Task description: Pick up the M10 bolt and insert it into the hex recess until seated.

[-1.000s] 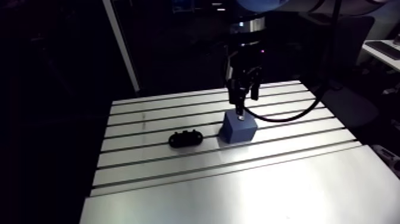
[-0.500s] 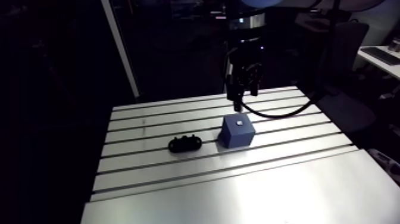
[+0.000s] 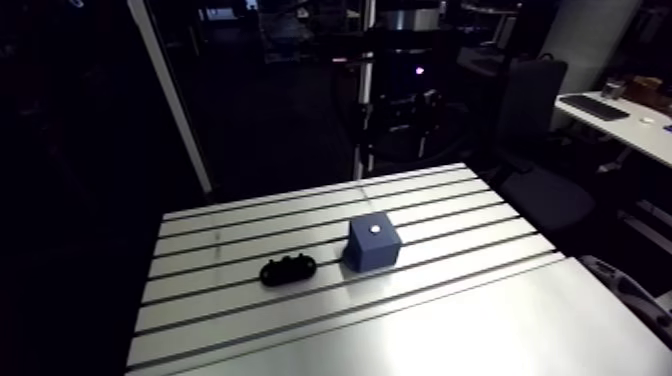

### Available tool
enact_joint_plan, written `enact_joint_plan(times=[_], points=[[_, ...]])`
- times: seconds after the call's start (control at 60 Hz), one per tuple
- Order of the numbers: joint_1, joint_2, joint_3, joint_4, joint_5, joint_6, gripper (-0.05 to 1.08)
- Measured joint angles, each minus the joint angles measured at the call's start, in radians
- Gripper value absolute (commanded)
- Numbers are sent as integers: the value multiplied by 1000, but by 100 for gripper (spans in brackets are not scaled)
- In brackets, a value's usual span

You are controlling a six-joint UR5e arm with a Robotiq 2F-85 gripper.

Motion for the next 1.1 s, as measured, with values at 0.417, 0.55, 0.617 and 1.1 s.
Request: enact_joint_plan(times=[0.417,0.55,0.617,1.1], points=[[-7,-29,2,4,32,185,90],[-6,-33,7,3,17,188,102],[-5,-34,13,2,12,186,106],[38,-38,68,-40,10,151,108]])
